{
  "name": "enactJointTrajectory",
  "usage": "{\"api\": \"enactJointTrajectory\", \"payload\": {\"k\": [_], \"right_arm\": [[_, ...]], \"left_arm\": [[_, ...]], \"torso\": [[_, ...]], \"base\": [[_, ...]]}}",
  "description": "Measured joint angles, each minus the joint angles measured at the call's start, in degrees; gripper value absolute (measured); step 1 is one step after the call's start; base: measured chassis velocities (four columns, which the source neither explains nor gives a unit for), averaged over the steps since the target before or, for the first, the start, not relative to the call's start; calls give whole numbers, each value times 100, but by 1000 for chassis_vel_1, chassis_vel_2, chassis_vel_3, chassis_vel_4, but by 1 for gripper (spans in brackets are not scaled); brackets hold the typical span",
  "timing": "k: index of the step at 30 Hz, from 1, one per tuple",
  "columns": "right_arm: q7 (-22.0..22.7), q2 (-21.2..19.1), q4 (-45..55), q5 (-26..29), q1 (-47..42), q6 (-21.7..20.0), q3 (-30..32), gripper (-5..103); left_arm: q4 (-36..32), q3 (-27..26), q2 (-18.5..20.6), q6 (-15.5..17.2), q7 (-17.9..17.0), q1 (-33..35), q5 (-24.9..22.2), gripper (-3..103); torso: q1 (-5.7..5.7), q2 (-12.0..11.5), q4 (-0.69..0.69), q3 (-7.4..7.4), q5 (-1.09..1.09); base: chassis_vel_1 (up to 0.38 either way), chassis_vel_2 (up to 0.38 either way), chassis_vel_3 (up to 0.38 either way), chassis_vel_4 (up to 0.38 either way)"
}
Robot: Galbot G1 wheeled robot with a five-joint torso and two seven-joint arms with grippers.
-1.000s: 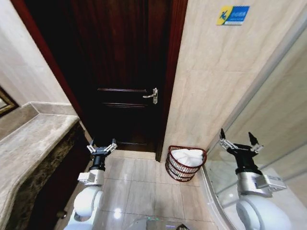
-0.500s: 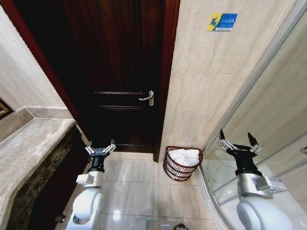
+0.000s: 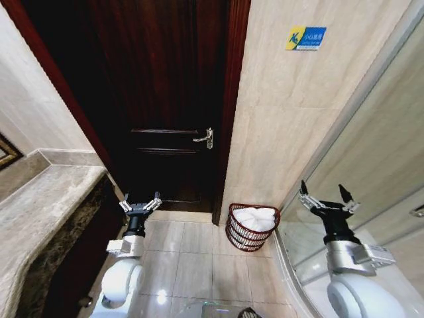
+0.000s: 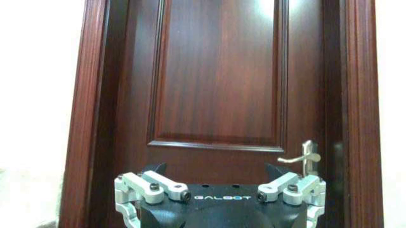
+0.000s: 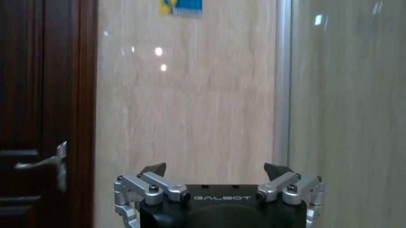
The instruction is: Discard the used towel into the hamper.
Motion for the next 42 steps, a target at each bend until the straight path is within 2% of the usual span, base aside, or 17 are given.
{"api": "enactJointTrajectory", "payload": {"k": [2, 7, 10, 17, 28, 42], "right_arm": [[-52, -1, 0, 293, 36, -248, 78, 100], [-403, 14, -267, 311, 27, -253, 261, 100], [-862, 26, -915, -273, -42, 399, 355, 100], [-854, 195, -1165, -302, -105, 696, 326, 100], [-897, 243, -1147, -263, -245, 729, 218, 100], [-910, 262, -1025, -213, -341, 737, 241, 100]], "left_arm": [[-14, -55, 79, 150, -1, 34, -36, 100], [136, -69, 262, 217, 21, 23, -127, 100], [446, -33, 419, 123, 55, -41, -161, 100], [616, -3, 412, -28, 74, -63, -163, 100], [552, -41, 333, -61, 75, 45, -158, 100], [460, -64, 319, -56, 80, 114, -71, 100]], "torso": [[42, 92, 0, 47, 0], [103, 221, -1, 116, 0], [173, 377, -1, 204, 0], [278, 608, -1, 329, 0], [449, 975, -1, 524, 0], [738, 1599, 0, 860, 0]], "base": [[0, 0, 0, 0], [0, 0, 0, 0], [0, 0, 0, 0], [0, 0, 0, 0], [0, 0, 0, 0], [0, 0, 0, 0]]}}
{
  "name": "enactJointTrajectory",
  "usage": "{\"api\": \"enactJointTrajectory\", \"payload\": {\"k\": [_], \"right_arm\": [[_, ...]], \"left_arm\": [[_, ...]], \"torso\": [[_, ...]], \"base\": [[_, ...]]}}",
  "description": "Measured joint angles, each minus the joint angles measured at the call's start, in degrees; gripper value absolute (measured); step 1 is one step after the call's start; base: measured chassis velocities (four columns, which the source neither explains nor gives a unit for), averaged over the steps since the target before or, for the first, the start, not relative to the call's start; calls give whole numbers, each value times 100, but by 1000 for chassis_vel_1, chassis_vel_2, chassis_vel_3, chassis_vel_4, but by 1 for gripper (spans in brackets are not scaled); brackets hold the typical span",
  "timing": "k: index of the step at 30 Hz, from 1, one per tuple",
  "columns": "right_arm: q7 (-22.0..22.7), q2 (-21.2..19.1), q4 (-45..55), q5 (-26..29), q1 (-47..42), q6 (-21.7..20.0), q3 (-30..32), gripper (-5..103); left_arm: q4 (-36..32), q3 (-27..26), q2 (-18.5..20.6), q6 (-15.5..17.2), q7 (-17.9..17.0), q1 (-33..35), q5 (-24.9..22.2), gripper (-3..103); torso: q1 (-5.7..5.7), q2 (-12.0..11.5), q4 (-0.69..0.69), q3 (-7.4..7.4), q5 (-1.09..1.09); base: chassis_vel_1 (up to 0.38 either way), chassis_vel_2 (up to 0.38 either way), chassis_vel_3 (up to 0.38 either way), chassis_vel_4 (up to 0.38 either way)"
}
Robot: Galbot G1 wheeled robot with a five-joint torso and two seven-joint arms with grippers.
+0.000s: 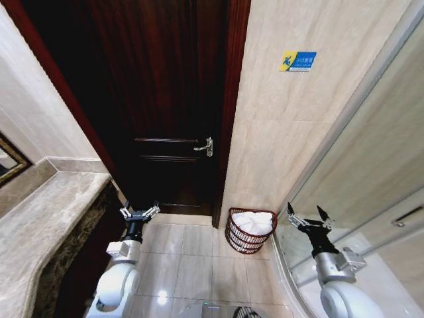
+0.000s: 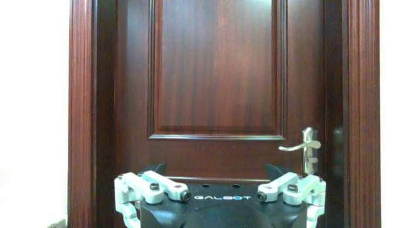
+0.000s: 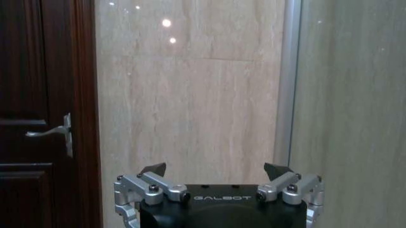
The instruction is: Discard the used towel into the hamper.
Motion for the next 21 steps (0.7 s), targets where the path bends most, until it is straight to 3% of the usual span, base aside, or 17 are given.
{"api": "enactJointTrajectory", "payload": {"k": [8, 21], "right_arm": [[-41, 51, 60, 2, -119, 91, 12, 100], [-98, 126, 265, -122, -214, -9, -95, 100]], "left_arm": [[-28, 36, -46, -184, -20, 58, 22, 100], [84, -13, -51, -336, -45, 60, -41, 100]], "torso": [[102, 222, 0, 121, 0], [95, 198, 0, 110, 0]], "base": [[0, 0, 0, 0], [5, -3, -4, 1]]}}
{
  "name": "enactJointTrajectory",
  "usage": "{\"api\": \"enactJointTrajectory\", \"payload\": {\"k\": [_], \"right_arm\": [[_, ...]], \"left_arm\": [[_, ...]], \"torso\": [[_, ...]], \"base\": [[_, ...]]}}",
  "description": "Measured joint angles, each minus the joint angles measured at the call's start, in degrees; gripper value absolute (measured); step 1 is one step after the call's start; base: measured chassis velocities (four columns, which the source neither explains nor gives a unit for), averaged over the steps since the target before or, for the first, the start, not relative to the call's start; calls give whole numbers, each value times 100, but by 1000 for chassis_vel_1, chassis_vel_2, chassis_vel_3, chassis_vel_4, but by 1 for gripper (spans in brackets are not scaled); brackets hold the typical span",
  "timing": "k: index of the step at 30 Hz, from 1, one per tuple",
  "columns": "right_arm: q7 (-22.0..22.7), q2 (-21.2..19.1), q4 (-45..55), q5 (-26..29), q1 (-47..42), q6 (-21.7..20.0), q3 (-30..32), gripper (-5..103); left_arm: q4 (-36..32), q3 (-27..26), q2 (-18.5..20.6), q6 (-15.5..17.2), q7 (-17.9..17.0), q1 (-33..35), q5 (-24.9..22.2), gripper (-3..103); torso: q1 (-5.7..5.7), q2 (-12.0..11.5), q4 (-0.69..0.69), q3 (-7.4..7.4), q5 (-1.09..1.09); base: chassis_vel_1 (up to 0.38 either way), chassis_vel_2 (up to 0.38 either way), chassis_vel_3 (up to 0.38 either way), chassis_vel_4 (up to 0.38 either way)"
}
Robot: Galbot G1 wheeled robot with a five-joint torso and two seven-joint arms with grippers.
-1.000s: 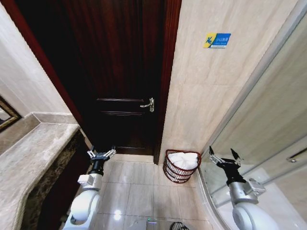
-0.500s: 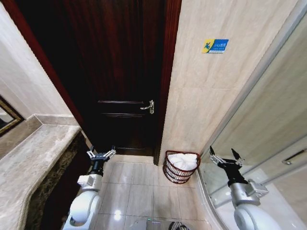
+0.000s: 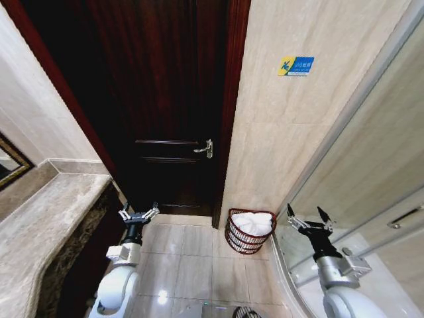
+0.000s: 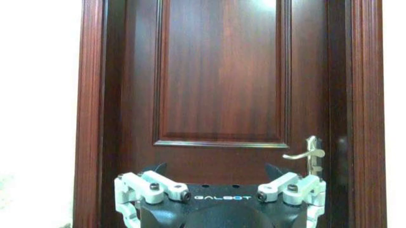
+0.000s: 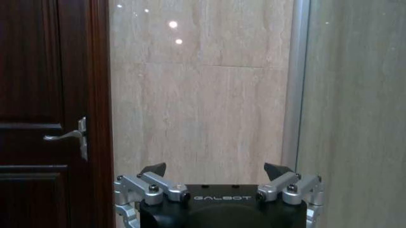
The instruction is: Discard the used towel into the hamper.
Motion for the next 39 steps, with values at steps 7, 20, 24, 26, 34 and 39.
{"api": "enactJointTrajectory", "payload": {"k": [7, 20, 24, 26, 34, 39], "right_arm": [[13, 60, 3, -72, -29, 11, -59, 100], [23, 141, 136, -115, -247, 158, -32, 100], [18, 171, 149, -153, -314, 241, -49, 100], [13, 195, 150, -184, -350, 297, -89, 100], [9, 247, 94, -284, -369, 395, -244, 100], [9, 270, 89, -299, -389, 439, -279, 100]], "left_arm": [[39, -41, 40, -63, -1, -1, -90, 100], [20, -49, 43, -162, 0, 71, -156, 100], [10, -53, 39, -202, -1, 106, -196, 100], [-8, -53, 36, -214, -1, 144, -234, 100], [-88, -55, 35, -237, -5, 231, -276, 100], [-92, -64, 48, -239, -21, 231, -280, 100]], "torso": [[-16, -21, 0, -14, -1], [-26, -53, 0, -29, 0], [-30, -58, 0, -33, 1], [-34, -60, -1, -35, -2], [-36, -68, 0, -38, 1], [-37, -70, 0, -40, -1]], "base": [[91, -80, -87, 99], [134, -141, -141, 134], [163, -155, -164, 153], [171, -176, -187, 195], [189, -178, -183, 186], [176, -176, -187, 164]]}}
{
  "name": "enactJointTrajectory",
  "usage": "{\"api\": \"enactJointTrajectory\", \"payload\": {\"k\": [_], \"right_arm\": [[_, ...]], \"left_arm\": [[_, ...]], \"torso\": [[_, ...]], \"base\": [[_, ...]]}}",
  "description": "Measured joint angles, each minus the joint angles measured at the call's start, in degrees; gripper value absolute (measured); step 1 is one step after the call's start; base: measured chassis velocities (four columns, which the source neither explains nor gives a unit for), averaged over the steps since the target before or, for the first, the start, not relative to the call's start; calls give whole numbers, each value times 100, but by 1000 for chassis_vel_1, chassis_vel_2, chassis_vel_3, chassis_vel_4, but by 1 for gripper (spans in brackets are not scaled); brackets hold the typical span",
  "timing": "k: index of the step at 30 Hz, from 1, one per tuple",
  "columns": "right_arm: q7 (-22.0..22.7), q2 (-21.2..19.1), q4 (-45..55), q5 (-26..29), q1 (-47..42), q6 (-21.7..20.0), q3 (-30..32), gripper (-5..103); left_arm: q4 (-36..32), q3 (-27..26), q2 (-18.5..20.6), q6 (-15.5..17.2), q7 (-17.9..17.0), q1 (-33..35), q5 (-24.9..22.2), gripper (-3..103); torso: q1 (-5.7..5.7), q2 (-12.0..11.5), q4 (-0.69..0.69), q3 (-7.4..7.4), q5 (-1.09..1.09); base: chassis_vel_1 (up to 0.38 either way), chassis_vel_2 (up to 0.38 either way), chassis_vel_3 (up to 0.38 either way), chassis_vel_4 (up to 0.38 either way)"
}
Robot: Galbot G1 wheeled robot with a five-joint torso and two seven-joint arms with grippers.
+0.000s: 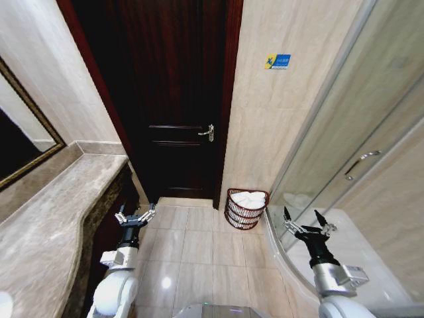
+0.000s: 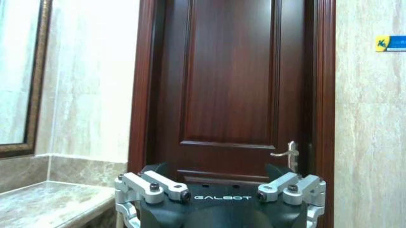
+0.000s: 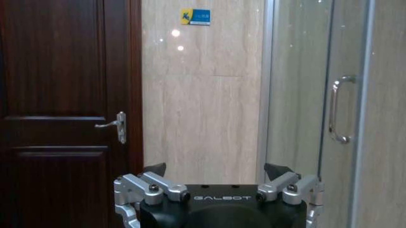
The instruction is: Discard the used towel into the hamper.
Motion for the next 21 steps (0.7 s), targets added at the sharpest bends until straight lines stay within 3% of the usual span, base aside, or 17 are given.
{"api": "enactJointTrajectory", "payload": {"k": [21], "right_arm": [[9, 126, 141, -126, -300, 393, 66, 100]], "left_arm": [[-101, 3, 9, 41, -114, 39, -17, 100]], "torso": [[-4, -9, 1, -4, 0]], "base": [[182, -183, -182, 179]]}}
